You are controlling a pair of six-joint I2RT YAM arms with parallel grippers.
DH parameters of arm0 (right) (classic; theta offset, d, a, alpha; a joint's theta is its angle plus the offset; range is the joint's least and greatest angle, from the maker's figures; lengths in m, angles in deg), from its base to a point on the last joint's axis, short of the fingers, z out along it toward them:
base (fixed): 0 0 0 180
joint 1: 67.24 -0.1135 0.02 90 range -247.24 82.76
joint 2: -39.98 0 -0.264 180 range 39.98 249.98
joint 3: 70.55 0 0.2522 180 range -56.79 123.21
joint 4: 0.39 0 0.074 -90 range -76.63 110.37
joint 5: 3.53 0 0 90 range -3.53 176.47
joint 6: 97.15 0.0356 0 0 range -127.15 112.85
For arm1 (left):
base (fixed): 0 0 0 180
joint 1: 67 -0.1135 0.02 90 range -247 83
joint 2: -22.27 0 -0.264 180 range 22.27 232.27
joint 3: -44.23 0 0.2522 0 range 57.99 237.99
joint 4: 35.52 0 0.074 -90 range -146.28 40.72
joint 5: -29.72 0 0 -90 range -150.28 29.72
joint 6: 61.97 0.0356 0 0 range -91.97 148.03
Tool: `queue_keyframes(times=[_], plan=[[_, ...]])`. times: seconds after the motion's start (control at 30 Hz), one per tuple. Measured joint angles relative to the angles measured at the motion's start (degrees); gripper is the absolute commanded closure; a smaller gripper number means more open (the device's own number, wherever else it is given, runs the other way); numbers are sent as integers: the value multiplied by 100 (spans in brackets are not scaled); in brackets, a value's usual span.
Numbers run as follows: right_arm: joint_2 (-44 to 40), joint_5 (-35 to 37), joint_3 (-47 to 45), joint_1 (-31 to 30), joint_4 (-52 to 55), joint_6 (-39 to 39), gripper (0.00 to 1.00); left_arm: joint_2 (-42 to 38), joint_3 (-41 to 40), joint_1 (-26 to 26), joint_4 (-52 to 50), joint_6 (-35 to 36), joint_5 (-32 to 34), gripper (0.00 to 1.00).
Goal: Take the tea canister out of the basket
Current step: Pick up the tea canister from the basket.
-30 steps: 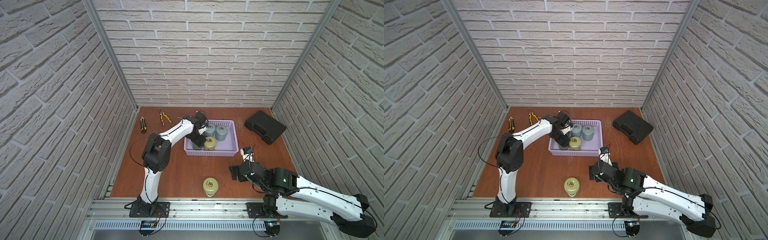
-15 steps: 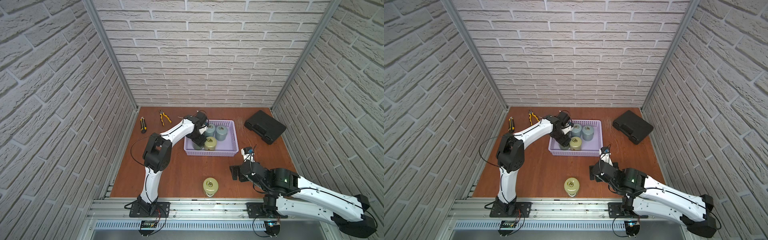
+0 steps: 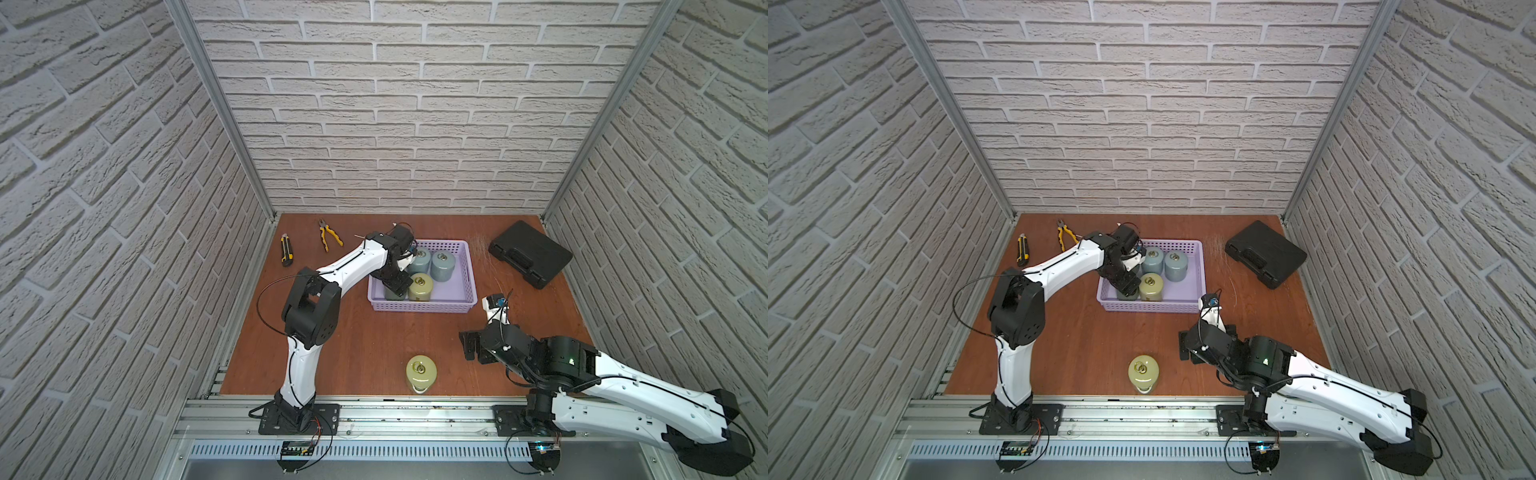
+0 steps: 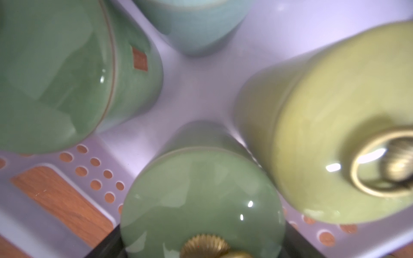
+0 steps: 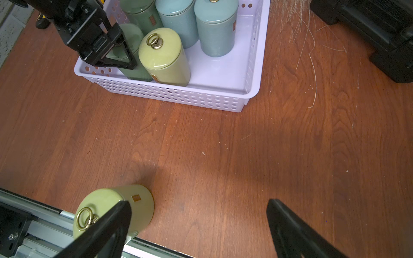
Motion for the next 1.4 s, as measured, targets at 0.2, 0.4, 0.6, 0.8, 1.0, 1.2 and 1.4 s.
queue_keyframes(times=[0.2,0.4,0.6,0.8,1.0,1.2,1.4], plan=[[39,-2,0,0,-2,-9,1,-315,-35,0,-74,-46,61,55],[52,-7,0,0,-4,-9,1,-483,-35,0,-133,-61,111,56],[52,-22,0,0,-4,-9,1,-573,-35,0,-199,-66,160,59],[52,-20,0,0,-4,-9,1,-732,-33,0,-308,-90,195,60],[52,2,-7,0,-4,-9,1,-866,76,0,-527,-151,262,60],[52,190,-7,0,-2,-7,1,-1143,142,0,-634,-247,286,61],[136,319,-4,0,-7,-46,1,-1408,138,15,-756,-420,297,62]])
